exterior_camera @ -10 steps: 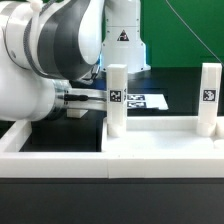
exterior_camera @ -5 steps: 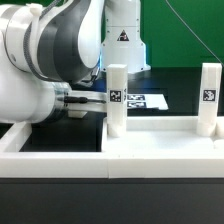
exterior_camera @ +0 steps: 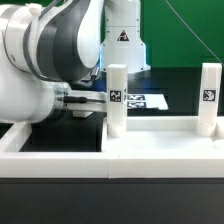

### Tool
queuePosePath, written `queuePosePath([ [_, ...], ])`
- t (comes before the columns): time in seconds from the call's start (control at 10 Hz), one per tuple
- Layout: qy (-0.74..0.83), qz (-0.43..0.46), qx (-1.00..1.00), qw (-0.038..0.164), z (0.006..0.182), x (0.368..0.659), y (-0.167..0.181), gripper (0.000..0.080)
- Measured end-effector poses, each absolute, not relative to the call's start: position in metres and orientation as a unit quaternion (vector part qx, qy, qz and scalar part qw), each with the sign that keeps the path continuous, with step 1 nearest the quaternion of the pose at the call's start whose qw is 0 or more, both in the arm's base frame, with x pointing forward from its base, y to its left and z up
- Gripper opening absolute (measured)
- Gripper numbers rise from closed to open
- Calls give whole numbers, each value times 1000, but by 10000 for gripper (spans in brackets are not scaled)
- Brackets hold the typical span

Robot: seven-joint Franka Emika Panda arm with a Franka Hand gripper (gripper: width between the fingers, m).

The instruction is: Assemble desk

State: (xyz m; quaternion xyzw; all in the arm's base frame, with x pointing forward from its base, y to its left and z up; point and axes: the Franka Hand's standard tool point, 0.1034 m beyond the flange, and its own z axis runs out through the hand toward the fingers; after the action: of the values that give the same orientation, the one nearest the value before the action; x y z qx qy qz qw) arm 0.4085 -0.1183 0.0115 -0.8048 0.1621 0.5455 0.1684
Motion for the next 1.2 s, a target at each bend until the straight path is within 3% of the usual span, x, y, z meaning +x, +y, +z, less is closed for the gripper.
queuePosePath([
  [0.2,160,546,-804,171,13,409,-119,285],
  [0.6,126,534,-809,209,42,424,-137,287],
  [0.9,102,525,-814,227,90,445,-140,287],
  [1.2,103,504,-829,219,84,452,-143,287],
])
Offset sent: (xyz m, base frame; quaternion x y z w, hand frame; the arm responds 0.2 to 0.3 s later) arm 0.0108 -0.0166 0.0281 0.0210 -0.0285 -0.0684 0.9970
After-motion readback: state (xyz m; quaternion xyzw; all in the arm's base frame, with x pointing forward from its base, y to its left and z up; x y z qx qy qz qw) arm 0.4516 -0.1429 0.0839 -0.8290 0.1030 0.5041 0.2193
